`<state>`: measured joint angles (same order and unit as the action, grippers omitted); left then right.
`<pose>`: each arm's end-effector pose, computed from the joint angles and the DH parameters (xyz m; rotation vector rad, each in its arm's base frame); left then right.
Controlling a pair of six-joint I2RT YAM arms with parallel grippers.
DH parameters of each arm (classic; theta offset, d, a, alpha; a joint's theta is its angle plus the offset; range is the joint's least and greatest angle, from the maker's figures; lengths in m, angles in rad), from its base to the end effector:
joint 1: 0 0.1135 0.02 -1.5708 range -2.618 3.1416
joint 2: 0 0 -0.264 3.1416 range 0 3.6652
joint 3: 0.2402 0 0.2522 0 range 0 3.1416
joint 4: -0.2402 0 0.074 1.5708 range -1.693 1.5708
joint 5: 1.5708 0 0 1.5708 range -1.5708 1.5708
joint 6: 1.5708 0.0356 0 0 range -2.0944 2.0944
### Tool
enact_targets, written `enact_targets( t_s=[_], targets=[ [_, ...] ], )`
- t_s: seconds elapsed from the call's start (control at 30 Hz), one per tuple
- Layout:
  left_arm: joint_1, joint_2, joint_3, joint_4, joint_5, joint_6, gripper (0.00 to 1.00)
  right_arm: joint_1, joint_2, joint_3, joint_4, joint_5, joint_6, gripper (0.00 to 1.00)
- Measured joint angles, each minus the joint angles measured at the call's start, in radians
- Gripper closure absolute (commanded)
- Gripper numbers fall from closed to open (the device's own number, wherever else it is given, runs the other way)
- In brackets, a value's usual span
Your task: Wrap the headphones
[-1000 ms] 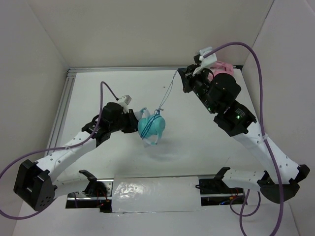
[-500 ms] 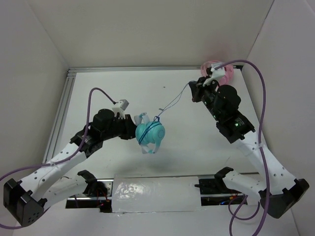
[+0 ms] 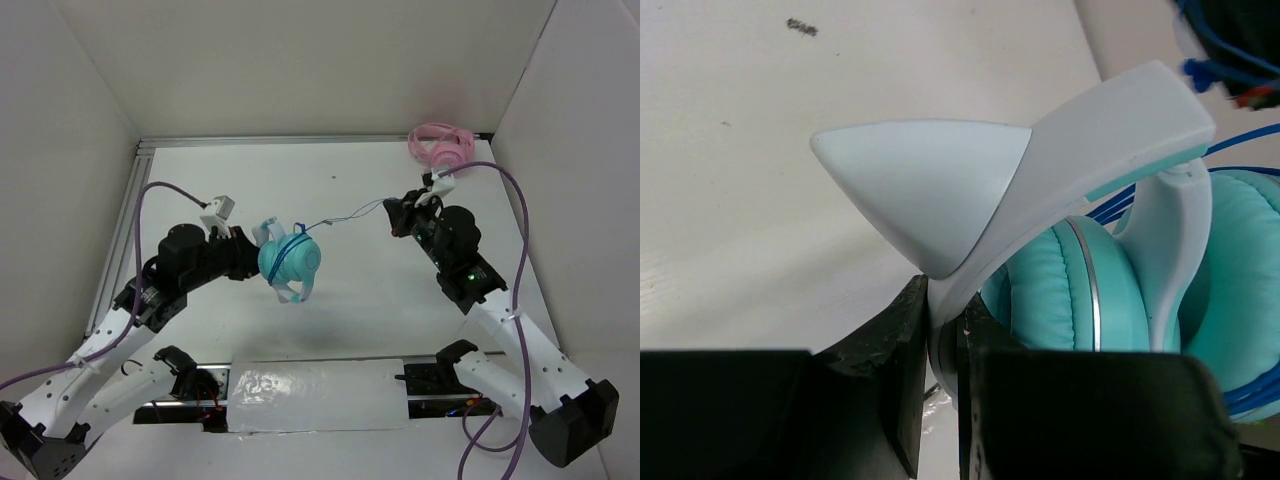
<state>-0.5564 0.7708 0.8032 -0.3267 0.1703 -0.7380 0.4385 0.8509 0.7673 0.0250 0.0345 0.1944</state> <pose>0.1479 -0.0991 0.3337 -0.0551 1.9977 -1.0279 0.1856 0.0857 0.3449 -0.1741 1.6397 0.4568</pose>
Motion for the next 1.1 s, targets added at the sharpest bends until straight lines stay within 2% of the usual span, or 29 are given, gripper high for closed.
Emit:
enact_targets(
  t_s=[0.2, 0.4, 0.67, 0.8, 0.93, 1.1],
  targets=[
    [0.004, -0.009, 0.069, 0.009, 0.073, -0.003, 1.00, 0.013, 0.100, -0.077, 0.132, -0.120, 0.003, 1.00],
    [0.006, 0.036, 0.222, 0.004, 0.081, -0.014, 1.00, 0.119, 0.235, -0.169, 0.302, -0.162, 0.011, 1.00],
    [0.011, 0.133, 0.400, -0.040, 0.018, -0.095, 1.00, 0.317, 0.386, -0.225, 0.573, -0.171, 0.047, 1.00],
    [0.011, 0.150, 0.409, -0.042, -0.029, -0.171, 1.00, 0.414, 0.462, -0.223, 0.678, -0.151, 0.056, 0.99],
    [0.011, 0.177, 0.409, -0.061, -0.101, -0.251, 1.00, 0.497, 0.533, -0.204, 0.737, -0.125, 0.055, 0.91],
    [0.011, 0.208, 0.409, -0.096, -0.188, -0.336, 1.00, 0.550, 0.615, -0.204, 0.843, -0.105, 0.074, 0.89]
  ],
)
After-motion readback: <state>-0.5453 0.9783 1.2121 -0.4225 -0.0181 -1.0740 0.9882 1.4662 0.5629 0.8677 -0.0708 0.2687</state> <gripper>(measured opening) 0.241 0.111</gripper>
